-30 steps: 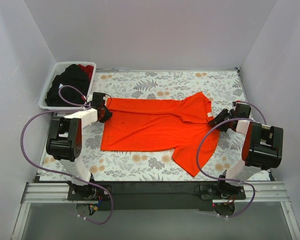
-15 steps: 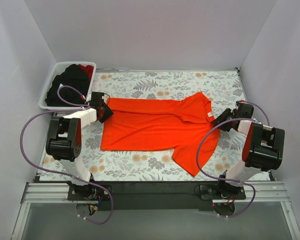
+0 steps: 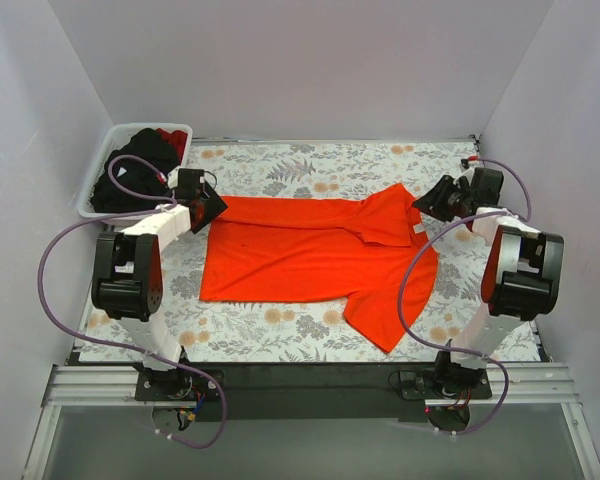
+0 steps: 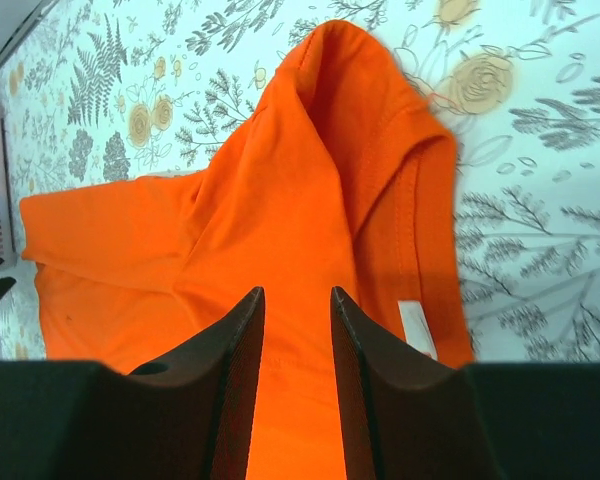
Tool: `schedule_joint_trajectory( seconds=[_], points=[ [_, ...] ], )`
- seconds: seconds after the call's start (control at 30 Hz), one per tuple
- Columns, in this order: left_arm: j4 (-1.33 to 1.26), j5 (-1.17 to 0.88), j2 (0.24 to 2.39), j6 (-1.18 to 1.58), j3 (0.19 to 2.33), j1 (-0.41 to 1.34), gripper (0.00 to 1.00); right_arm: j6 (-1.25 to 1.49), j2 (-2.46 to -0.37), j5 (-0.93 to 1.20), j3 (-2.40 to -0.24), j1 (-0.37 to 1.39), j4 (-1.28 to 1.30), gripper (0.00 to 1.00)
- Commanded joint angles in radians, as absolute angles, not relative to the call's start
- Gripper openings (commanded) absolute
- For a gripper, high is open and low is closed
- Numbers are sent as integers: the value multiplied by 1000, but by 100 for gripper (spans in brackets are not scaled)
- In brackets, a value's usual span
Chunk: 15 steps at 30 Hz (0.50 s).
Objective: Fold and stack the t-shirts
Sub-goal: Fold the tshirt
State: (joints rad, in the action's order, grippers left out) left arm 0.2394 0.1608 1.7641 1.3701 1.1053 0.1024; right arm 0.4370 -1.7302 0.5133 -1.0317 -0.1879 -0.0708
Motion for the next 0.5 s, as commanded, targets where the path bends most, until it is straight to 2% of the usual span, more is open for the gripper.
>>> schedule_joint_trajectory(
  seconds=[0.0,0.33,0.47],
  points=[
    [239,216,1789,1347,1166,87,63,400,-1795,564,-1100,-166,-92,40],
    [239,227,1899,1359,1258,77,56,407,-1845,560,-1085,-143,-92,39],
    [241,227,1922,1356,1264,77,49,393,-1842,558,-1058,-141,-92,39]
  ],
)
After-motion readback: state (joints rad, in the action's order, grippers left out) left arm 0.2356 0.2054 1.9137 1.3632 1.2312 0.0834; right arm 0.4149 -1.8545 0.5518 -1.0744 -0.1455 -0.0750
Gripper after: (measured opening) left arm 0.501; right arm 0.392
